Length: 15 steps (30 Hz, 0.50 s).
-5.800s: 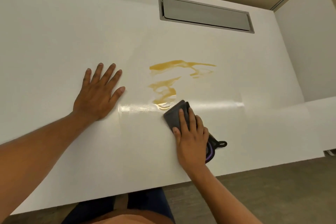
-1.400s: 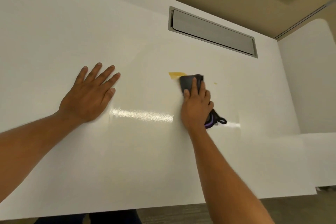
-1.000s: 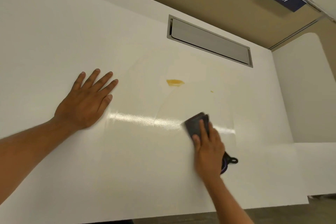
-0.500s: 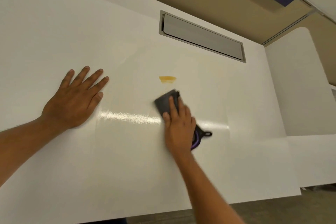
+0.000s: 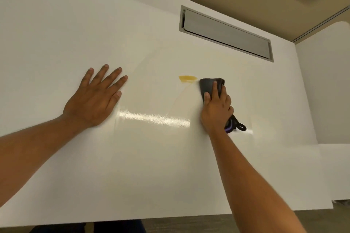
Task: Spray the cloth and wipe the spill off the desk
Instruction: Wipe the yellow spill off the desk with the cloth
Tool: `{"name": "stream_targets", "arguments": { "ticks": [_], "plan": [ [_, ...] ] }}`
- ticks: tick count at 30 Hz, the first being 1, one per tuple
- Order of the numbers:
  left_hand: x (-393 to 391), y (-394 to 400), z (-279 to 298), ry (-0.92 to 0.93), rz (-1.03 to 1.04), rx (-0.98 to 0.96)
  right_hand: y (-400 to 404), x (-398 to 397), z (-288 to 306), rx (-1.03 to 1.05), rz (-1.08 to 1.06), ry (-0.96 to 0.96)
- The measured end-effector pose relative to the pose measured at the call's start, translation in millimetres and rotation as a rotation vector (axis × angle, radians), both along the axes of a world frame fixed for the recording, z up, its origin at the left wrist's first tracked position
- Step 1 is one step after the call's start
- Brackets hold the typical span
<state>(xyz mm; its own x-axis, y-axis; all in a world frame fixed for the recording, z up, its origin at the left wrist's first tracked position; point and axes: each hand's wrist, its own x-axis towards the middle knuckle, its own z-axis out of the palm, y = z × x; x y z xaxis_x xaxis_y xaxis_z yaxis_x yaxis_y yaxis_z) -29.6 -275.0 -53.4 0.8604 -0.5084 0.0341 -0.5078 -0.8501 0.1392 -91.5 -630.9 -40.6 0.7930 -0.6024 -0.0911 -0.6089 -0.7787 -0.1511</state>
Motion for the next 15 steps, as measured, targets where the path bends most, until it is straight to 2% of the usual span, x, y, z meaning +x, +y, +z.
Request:
{"name": "stream_targets", "arguments": {
  "ticks": [4,9,12,15],
  "plan": [
    [2,0,-1,-0.007,-0.002,0.016,81,-28,-8,-0.027,0.235,0.008],
    [2,1,-4,-0.009,0.002,0.026,165,-139,-20,0.022,0.560,0.012],
    [2,2,-3,-0.005,0.003,0.020,141,-163,-17,0.037,0.639,0.023],
    [1,2,-2,-0.003,0.003,0.014,87,-118,-9,-0.023,0.470,0.040]
  ]
}}
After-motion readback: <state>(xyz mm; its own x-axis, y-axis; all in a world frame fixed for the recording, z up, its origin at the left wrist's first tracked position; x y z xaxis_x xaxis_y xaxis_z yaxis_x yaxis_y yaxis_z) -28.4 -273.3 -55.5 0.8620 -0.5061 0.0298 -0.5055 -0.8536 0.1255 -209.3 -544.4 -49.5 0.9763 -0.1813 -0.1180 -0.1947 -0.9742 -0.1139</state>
